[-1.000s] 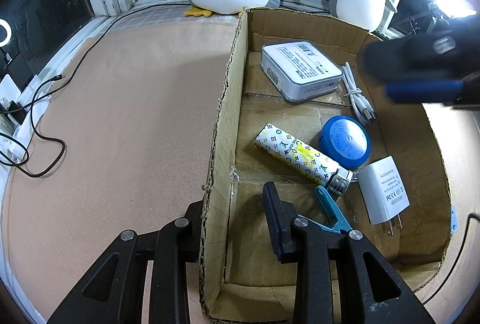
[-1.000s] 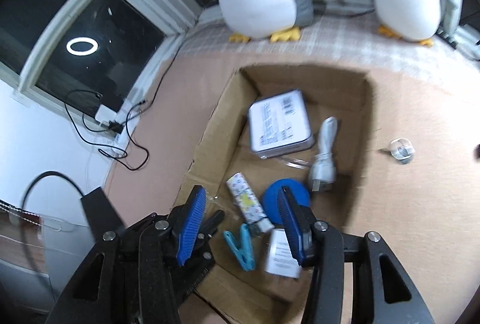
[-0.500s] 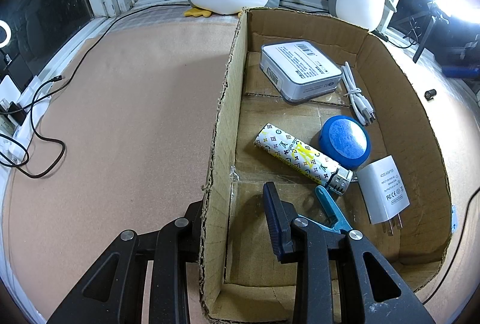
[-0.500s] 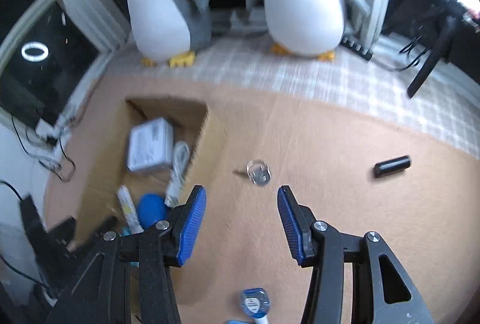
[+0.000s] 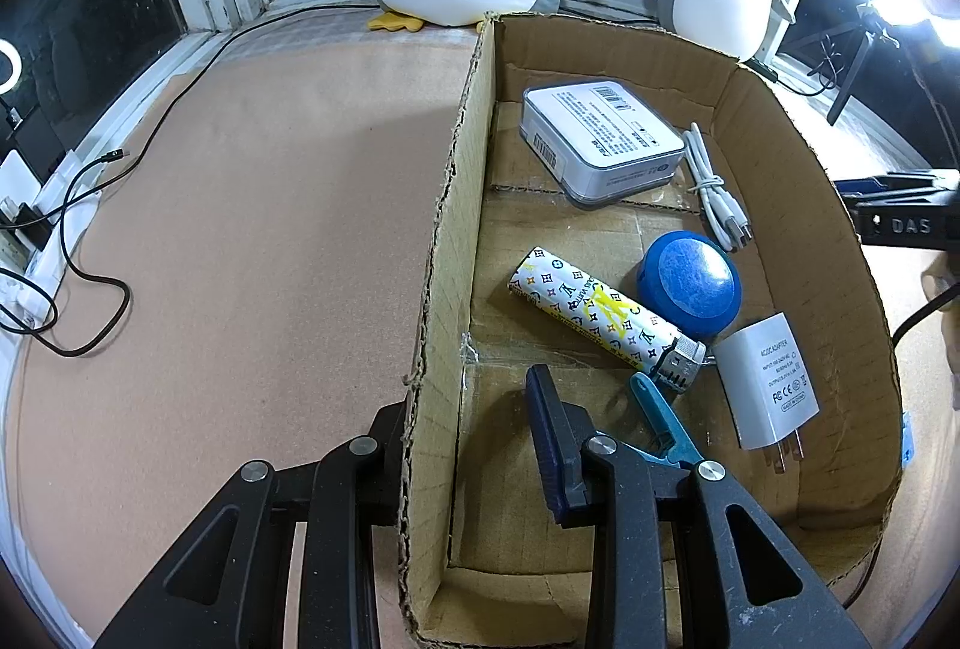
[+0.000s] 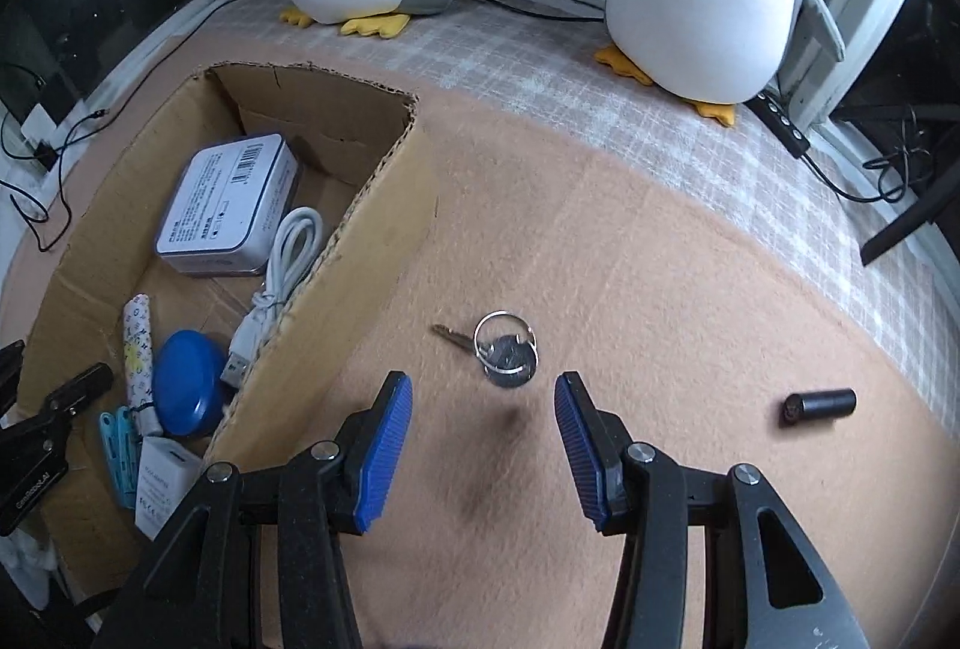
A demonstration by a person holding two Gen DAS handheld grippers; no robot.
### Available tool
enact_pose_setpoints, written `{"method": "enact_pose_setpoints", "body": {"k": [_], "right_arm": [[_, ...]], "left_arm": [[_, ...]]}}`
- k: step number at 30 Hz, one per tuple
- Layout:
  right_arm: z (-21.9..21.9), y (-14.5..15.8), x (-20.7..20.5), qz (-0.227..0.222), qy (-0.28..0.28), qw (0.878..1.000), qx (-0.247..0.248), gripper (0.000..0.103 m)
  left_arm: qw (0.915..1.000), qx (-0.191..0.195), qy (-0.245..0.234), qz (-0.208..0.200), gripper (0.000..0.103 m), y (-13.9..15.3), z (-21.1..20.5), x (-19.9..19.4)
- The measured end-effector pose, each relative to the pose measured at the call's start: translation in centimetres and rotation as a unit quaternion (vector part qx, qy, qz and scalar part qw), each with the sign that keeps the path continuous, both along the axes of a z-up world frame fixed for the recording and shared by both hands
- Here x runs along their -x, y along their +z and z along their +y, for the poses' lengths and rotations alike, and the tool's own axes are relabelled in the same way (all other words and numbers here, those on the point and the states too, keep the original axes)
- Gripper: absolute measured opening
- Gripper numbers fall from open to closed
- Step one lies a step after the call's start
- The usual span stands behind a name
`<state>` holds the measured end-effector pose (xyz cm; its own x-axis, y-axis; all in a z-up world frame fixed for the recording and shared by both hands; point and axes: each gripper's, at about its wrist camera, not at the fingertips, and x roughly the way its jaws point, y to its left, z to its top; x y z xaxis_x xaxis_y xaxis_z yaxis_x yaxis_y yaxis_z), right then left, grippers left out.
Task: Organize rigid objects
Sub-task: 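Reach the right tool to the key ring and grasp it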
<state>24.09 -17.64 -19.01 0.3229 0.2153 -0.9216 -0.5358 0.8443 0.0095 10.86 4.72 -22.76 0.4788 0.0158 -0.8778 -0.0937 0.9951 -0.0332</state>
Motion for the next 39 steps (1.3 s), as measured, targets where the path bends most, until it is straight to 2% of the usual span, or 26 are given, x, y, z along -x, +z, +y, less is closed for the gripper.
{"method": "enact_pose_setpoints", "body": {"k": [8,13,16,21,31,39], "right_arm": [[0.1,-0.8,-1.7,0.013,0.009,1.000,0.000,0.034],[-0.1,-0.8,-2.1,0.013,0.013,1.000,-0.007,0.032],[-0.6,-0.8,-2.6,0.023,0.006,0.999,-0.023,0.025],[-1.9,-0.8,-3.1,0.046,-0.016,0.997,-0.061,0.025],[-3.3,-1.0,-3.1,0.063,-0.045,0.992,-0.102,0.025],[-5.4,-1.1,-3.6,0.094,-0.092,0.976,-0.172,0.025]], "left_arm": [[1.0000,0.004,-0.001,0.002,0.033,-0.1,0.0,-0.2],[1.0000,0.004,-0.001,0.003,0.033,-0.1,-0.1,-0.2],[1.0000,0.002,-0.001,0.003,0.033,-0.1,-0.1,-0.3],[1.0000,0.002,-0.002,0.003,0.033,-0.1,-0.1,-0.3],[1.0000,0.001,-0.002,0.003,0.033,-0.1,-0.2,-0.3],[1.0000,0.002,-0.002,0.003,0.033,-0.1,-0.2,-0.4]]}}
